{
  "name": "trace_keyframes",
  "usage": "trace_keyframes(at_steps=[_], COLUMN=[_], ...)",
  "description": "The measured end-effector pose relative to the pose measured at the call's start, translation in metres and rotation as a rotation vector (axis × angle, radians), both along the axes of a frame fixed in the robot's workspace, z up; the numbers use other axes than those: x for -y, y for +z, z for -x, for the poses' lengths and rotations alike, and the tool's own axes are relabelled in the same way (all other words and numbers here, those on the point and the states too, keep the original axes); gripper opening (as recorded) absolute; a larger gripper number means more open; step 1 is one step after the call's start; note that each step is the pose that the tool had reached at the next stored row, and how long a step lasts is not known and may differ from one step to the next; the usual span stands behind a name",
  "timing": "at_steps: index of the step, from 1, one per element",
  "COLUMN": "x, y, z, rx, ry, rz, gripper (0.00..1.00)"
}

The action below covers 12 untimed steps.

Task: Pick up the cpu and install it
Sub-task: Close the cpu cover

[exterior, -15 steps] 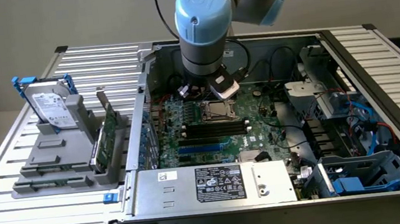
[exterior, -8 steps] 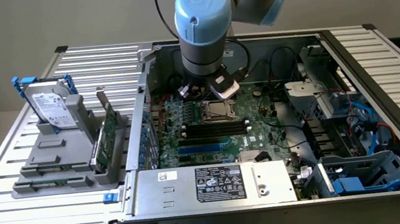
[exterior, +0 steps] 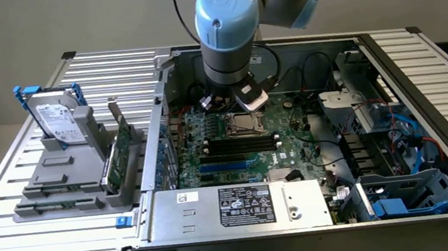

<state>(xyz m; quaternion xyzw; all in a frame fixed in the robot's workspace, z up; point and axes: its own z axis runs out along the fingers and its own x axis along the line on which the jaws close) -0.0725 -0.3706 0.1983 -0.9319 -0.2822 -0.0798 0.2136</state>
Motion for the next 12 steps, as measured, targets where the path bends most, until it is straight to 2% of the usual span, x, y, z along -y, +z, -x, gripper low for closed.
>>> trace_keyframes(at_steps=[12], x=[0.0000], y=[-0.0001], z=[0.0006], rx=[0.0054], ry=[0.000], rz=[0.0000], gripper=[0.11])
